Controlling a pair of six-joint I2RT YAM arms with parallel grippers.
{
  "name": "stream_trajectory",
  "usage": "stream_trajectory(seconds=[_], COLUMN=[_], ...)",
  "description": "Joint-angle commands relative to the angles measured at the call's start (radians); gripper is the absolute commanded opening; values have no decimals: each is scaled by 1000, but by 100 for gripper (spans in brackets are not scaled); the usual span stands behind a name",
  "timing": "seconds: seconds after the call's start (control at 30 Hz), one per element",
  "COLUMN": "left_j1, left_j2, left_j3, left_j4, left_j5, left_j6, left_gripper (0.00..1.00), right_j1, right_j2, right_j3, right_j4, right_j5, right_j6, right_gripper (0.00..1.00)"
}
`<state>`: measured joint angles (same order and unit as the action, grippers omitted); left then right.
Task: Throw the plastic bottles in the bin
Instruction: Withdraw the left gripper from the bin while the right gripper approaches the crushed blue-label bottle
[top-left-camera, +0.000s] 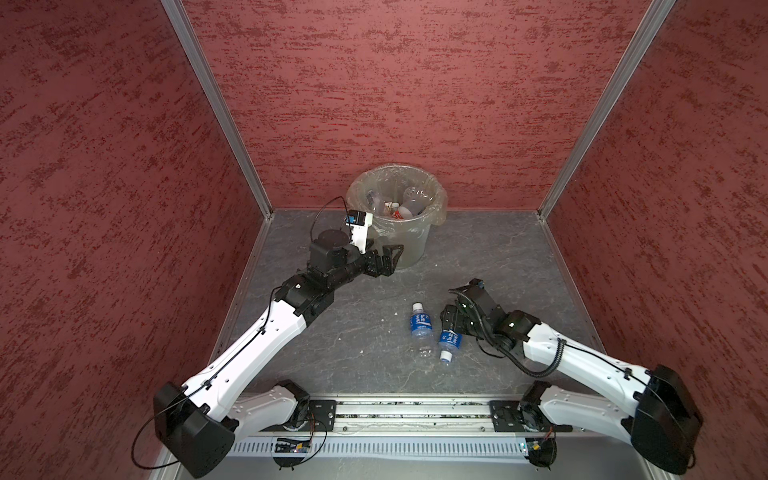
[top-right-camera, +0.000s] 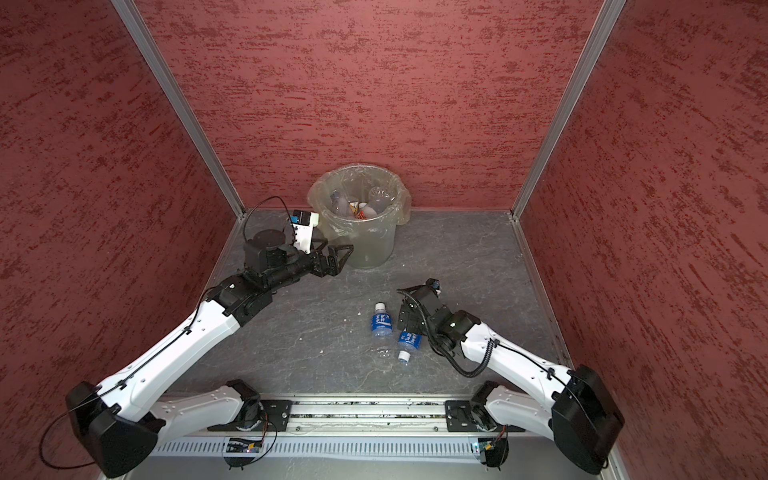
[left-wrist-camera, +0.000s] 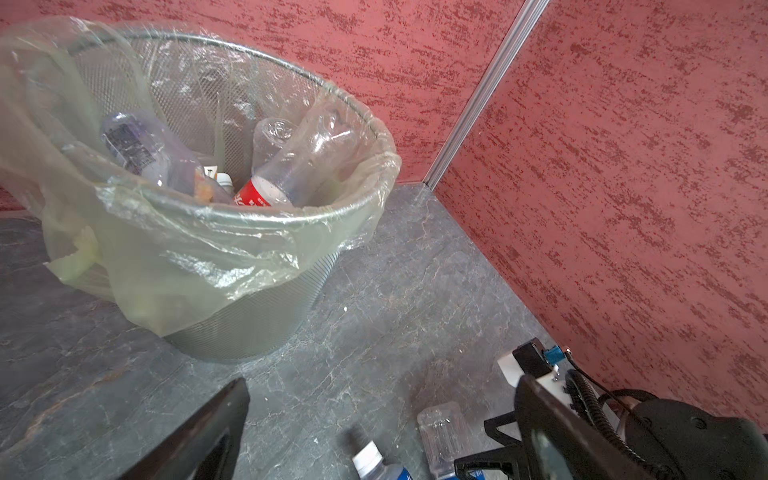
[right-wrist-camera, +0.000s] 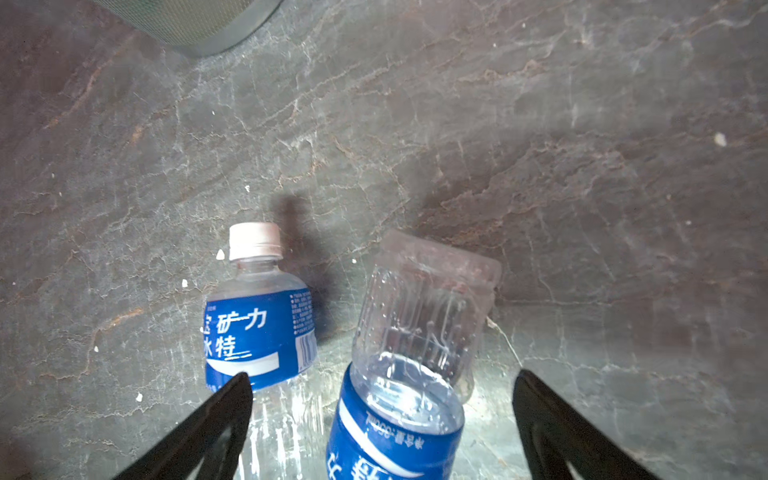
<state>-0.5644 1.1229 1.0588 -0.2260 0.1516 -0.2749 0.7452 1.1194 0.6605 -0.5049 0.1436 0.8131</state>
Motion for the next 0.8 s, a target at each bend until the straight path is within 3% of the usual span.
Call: stream_trajectory(seconds=[0.0, 0.77], left_j1=[-19, -92], left_j2=[-30, -92], left_j3=[-25, -174], left_j4=[-17, -45], left_j5=[-17, -51], left_j6=[-2, -63], left_gripper=[100, 100], right_j1=[16, 20], right_j2=[2, 88], right_j3=[-6, -21], right_j4=[-12, 54], right_j5=[43, 44], right_j6=[57, 46], right_gripper=[99, 90])
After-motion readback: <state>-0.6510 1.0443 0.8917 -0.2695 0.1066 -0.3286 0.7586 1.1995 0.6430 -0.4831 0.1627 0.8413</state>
